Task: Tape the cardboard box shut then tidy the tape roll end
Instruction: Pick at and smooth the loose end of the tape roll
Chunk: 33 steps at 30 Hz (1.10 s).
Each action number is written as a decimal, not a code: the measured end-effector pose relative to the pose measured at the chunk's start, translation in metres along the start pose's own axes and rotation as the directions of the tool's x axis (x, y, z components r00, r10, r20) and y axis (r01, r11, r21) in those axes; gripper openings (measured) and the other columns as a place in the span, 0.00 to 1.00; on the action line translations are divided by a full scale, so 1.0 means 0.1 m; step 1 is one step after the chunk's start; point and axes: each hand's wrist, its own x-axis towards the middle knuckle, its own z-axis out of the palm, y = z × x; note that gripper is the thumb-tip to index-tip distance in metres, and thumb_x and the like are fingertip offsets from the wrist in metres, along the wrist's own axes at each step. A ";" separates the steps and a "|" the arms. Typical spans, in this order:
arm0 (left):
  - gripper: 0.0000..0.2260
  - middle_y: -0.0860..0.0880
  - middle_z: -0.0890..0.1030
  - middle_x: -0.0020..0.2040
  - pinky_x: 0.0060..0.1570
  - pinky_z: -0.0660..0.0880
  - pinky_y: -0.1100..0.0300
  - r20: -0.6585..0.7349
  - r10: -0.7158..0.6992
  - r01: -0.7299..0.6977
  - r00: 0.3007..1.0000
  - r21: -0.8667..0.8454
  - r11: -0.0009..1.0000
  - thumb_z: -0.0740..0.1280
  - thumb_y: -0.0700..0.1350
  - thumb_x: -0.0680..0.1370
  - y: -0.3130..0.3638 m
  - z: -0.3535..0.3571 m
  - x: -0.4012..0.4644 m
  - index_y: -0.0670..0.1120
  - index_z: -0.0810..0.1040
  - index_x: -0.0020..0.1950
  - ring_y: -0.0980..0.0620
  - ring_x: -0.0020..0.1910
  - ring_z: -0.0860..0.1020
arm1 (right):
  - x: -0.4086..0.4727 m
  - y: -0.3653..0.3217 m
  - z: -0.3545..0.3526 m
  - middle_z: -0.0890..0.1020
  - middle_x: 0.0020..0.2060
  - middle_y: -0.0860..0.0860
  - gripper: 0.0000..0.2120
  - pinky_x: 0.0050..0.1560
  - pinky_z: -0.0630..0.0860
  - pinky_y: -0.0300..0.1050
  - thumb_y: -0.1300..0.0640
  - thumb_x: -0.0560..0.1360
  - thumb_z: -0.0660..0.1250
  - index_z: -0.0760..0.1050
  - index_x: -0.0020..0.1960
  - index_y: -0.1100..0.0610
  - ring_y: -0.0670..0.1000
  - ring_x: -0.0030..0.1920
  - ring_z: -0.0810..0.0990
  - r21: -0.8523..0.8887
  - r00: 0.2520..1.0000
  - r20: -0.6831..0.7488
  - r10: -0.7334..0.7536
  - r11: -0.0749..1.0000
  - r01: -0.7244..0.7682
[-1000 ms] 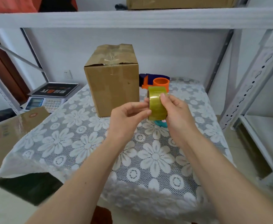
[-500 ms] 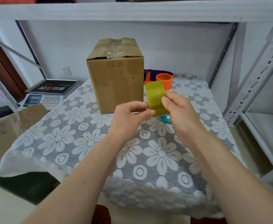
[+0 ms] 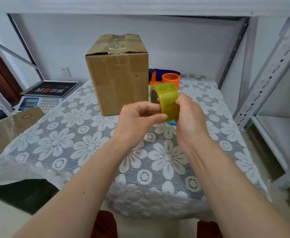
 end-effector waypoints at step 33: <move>0.08 0.42 0.85 0.48 0.51 0.79 0.62 0.065 -0.076 0.083 0.995 -0.115 0.990 0.70 0.34 0.73 -0.03 -0.19 -0.02 0.40 0.79 0.51 0.49 0.47 0.84 | 0.00 -0.03 -0.15 0.85 0.36 0.49 0.11 0.43 0.77 0.40 0.71 0.71 0.67 0.74 0.48 0.58 0.45 0.39 0.81 0.161 0.991 0.035 -0.125 0.980 0.118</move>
